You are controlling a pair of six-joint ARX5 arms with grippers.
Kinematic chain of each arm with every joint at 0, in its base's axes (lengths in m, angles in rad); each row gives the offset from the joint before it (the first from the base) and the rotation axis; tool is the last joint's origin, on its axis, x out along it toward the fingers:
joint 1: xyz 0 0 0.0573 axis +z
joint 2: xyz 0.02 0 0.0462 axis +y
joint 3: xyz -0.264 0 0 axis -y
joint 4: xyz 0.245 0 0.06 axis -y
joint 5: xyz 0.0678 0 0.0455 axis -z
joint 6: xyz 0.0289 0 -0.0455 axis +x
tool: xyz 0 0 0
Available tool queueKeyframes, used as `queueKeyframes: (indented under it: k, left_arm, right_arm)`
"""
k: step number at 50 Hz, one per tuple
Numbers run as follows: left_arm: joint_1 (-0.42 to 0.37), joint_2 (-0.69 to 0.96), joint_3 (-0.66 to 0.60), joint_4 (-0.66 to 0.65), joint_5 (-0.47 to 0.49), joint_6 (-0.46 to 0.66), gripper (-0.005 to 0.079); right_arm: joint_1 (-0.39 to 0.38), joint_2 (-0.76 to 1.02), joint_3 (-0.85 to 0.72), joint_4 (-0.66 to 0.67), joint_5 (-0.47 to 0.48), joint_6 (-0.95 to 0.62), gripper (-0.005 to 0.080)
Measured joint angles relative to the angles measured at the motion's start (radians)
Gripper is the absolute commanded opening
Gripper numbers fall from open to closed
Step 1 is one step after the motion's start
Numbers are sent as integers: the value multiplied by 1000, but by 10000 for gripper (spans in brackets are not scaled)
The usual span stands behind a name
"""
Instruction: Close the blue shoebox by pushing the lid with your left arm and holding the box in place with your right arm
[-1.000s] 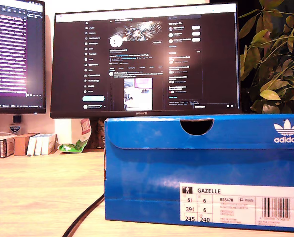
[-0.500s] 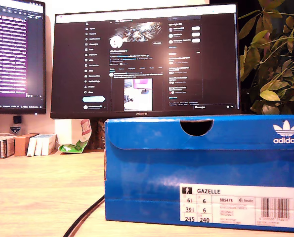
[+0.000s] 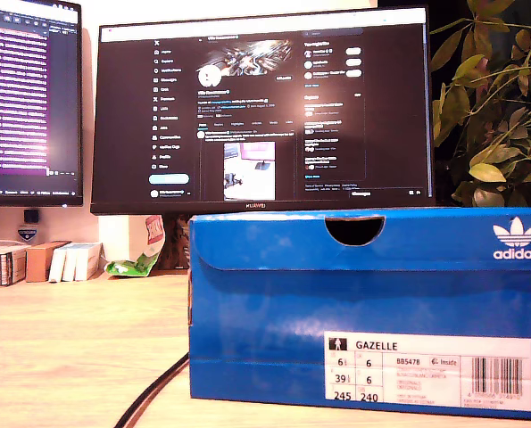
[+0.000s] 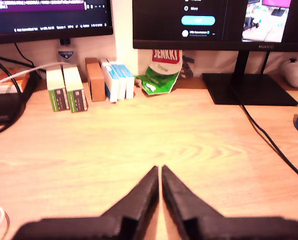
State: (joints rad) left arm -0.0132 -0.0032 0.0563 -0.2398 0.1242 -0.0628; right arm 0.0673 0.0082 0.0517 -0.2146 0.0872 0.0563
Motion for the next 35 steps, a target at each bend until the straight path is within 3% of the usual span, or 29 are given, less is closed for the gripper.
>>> queueKeyframes:
  k: [35]
  left_arm:
    - [0, 0, -36, 19, 0, -37, 12]
  right_arm:
    - [0, 3, -2, -10, 1, 24, -10]
